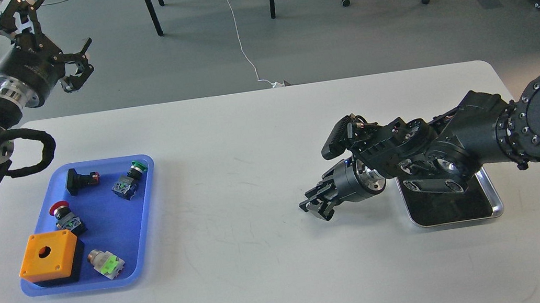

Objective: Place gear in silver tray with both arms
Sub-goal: 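Carry the gear over the silver tray and release it inside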

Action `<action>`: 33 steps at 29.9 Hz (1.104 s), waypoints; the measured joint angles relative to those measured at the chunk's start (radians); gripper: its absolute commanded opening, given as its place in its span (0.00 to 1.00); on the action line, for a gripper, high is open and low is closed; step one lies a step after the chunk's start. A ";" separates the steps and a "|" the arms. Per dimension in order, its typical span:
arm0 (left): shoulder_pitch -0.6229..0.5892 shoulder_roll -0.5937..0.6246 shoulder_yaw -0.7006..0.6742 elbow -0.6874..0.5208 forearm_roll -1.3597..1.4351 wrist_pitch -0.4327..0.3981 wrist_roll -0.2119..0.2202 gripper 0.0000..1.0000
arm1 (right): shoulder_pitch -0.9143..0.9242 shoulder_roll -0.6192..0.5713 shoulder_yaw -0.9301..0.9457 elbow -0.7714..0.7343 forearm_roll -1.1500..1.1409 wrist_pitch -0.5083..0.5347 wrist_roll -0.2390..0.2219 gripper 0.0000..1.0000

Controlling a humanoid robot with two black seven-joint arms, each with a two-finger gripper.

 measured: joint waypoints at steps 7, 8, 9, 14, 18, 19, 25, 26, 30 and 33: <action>0.000 0.004 0.000 0.013 0.000 -0.002 0.000 0.98 | 0.054 0.000 -0.011 -0.001 0.001 0.000 0.000 0.12; 0.000 0.006 0.000 0.013 0.000 -0.002 0.000 0.98 | 0.070 0.000 -0.010 -0.001 0.002 -0.001 0.000 0.12; 0.000 0.008 0.000 0.013 0.000 -0.002 0.000 0.98 | 0.086 -0.001 -0.009 0.001 0.003 -0.001 0.000 0.13; -0.002 0.011 0.000 0.013 0.000 -0.002 0.000 0.98 | 0.190 -0.001 -0.017 0.033 -0.003 -0.003 -0.001 0.13; -0.003 0.012 0.000 0.012 0.000 -0.001 0.000 0.98 | 0.228 -0.059 -0.061 0.058 -0.055 -0.003 0.000 0.13; -0.003 0.012 0.000 0.012 0.000 -0.001 0.000 0.98 | 0.228 -0.092 -0.073 0.060 -0.079 -0.006 0.000 0.13; -0.004 0.010 0.001 0.012 0.000 -0.001 0.000 0.98 | 0.181 -0.294 -0.095 0.057 -0.189 -0.029 -0.001 0.13; -0.004 0.010 0.001 0.012 0.000 -0.001 0.000 0.98 | 0.164 -0.319 -0.096 0.054 -0.193 -0.036 -0.001 0.13; -0.004 0.008 0.002 0.012 0.000 0.001 0.001 0.98 | 0.101 -0.385 -0.098 0.045 -0.198 -0.058 -0.001 0.14; -0.003 0.005 0.004 0.012 0.000 0.003 0.001 0.98 | 0.035 -0.403 -0.100 0.003 -0.208 -0.077 -0.001 0.15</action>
